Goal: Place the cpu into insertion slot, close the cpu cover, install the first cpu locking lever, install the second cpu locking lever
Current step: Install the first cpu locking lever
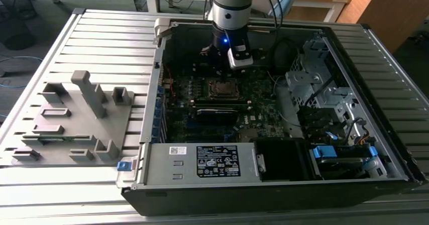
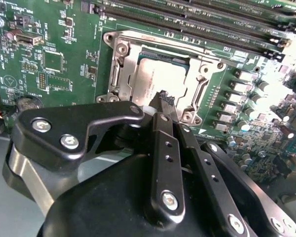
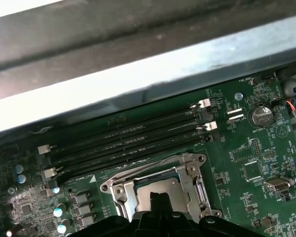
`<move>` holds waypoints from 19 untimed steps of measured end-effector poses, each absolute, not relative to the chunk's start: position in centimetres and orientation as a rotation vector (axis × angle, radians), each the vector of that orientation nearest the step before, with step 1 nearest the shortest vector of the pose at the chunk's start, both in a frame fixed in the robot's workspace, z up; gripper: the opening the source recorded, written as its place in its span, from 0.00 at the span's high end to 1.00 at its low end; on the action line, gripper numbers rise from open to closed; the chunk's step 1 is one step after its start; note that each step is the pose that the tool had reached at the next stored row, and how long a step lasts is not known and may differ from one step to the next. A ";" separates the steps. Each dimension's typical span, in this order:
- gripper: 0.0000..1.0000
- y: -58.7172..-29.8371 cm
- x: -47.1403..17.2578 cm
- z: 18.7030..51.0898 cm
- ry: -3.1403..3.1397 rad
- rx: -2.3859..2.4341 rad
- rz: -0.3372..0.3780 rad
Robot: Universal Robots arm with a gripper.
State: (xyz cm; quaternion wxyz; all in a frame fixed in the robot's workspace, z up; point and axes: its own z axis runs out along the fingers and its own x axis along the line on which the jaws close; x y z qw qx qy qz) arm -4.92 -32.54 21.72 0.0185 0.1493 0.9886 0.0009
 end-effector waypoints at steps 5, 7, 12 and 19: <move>0.89 -32.5 -4.9 21.7 3.072 0.452 0.003; 0.89 -32.5 -4.9 21.7 3.076 0.426 0.004; 0.89 -32.5 -4.8 21.7 3.083 0.368 0.005; 0.89 -33.0 -4.8 21.7 3.086 0.368 0.057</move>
